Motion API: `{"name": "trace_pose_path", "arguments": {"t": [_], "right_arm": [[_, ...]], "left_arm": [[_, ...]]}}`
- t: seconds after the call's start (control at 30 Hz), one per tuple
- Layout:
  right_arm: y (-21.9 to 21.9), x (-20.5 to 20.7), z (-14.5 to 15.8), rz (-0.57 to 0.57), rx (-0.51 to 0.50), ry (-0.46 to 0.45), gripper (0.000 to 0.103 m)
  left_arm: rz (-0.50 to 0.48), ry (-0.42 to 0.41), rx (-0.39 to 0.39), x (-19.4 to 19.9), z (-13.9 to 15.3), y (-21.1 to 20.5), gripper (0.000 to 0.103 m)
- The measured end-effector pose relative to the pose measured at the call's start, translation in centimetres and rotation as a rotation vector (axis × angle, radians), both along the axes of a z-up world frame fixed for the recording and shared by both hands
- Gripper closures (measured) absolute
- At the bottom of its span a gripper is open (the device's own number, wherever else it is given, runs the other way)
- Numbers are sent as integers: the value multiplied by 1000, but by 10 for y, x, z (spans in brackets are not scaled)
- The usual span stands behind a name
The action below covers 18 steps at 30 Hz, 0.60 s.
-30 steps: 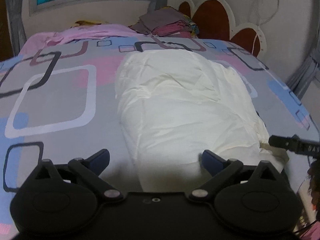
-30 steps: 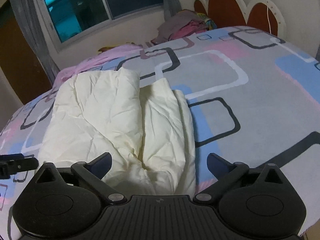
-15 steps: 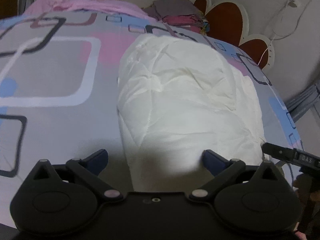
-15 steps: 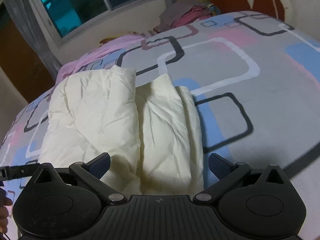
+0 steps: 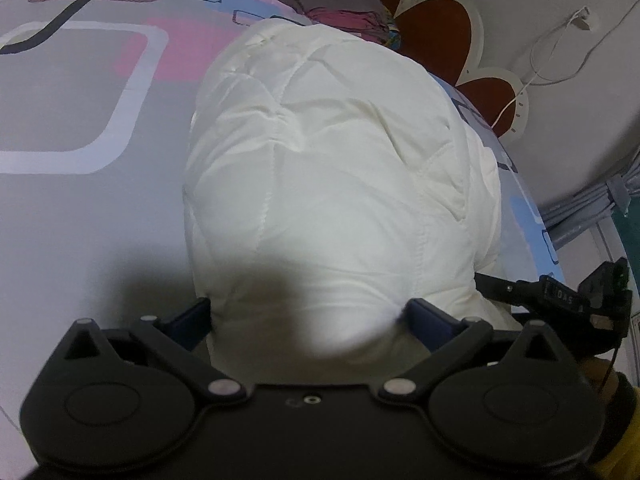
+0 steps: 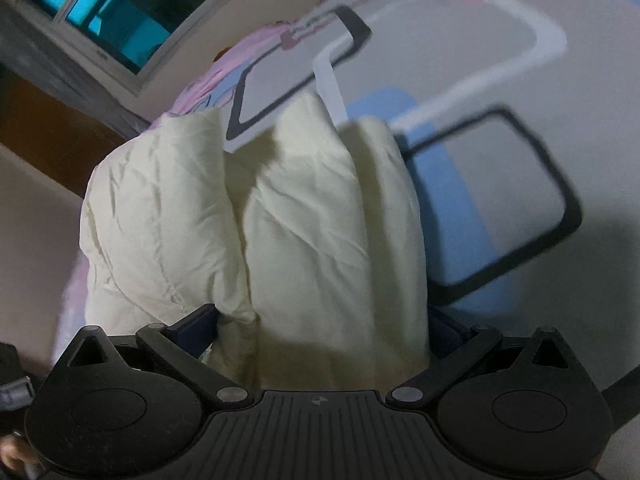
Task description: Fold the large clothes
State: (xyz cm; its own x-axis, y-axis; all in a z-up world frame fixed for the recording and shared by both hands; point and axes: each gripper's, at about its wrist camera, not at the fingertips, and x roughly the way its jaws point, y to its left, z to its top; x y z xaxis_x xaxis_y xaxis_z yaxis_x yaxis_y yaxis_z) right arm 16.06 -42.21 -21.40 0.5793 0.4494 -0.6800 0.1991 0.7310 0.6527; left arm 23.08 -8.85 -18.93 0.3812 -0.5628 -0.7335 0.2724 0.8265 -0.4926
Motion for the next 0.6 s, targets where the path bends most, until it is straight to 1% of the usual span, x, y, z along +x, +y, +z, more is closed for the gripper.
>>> {"name": "trace_pose_path", "arguments": {"t": [0.07,0.17,0.2,0.27,0.3,0.33,0.4,0.5,0.6], "right_arm": [[3,-1,1,18,-12,-9,0],[9,1,2,55,1,-16,1],[11,1,2,66,15,-24,11],[12,2,0,65,53,-30,22],[12,1,1,69,52,-35,26],[13,0,3,73,50,-38,28],[11,-2,7,74,53,-44,40],[11,-4,15,81,40,-60,50],[13,-6,19,93,37,-71,56]], "left_arm": [[5,-4,2,-1,0,-1,2],[17,-13,6,-3,2,-2,6],[23,-15,8,-3,3,-1,9],[34,-21,11,-6,3,1,13],[37,-21,13,-5,4,0,16],[38,-23,15,-6,6,0,18],[36,-33,23,-7,9,-1,22],[39,-54,32,-11,15,-2,30],[43,-78,41,-17,21,-3,36]]}}
